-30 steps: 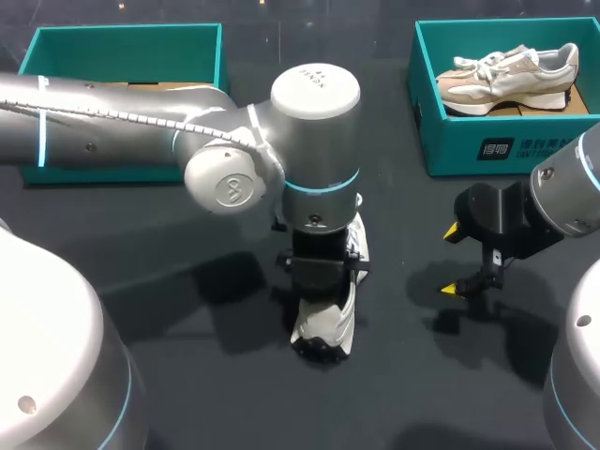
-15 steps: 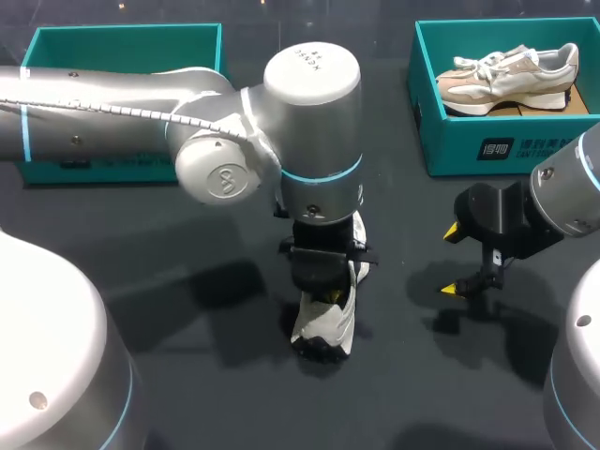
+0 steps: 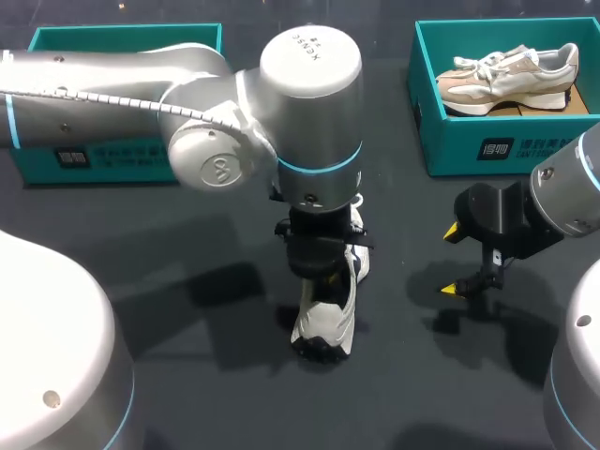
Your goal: Take the shoe out of the shoebox, open the shoe tongue, remove and reinsert the insole, then place the shoe into the shoebox
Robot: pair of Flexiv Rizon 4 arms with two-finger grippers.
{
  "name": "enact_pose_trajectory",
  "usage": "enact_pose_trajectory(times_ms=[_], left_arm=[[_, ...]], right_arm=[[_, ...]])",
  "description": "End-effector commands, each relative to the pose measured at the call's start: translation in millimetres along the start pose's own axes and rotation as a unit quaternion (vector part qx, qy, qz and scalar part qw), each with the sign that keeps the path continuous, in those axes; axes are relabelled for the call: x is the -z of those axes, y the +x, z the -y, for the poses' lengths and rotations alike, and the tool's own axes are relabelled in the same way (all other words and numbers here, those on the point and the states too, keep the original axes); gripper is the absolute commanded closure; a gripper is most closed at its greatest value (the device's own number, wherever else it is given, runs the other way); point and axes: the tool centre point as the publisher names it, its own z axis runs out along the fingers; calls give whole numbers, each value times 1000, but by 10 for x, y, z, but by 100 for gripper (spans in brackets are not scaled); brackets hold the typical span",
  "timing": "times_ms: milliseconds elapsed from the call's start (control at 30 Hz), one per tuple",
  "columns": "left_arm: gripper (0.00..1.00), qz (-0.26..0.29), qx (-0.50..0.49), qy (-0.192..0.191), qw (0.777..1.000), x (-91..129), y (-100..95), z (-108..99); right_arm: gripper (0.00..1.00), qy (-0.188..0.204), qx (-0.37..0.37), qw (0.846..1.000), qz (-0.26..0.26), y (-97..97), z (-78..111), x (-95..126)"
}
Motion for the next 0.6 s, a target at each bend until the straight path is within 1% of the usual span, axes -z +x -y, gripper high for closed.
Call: enact_pose_trajectory(times_ms=[33,100,133,267,400,533,600], left_arm=[[73,-4,3,0,1000,-29,-33,-62],[65,-5,7,-2,1000,-36,-31,-90],[63,-5,8,-3,1000,-41,-31,-100],[63,-9,9,-3,1000,-67,-34,-126],[62,-7,8,-3,1000,-86,-28,-95],[60,-9,5,-5,1000,-106,-24,-61],[57,-9,4,-5,1000,-108,-13,-59]], right_arm=[[0,1,0,1000,2,18,4,2],[0,1,0,1000,2,18,4,2],[0,1,0,1000,2,18,4,2],[0,1,0,1000,2,18,4,2],[0,1,0,1000,2,18,4,2],[0,1,0,1000,2,18,4,2],[0,1,0,1000,2,18,4,2]])
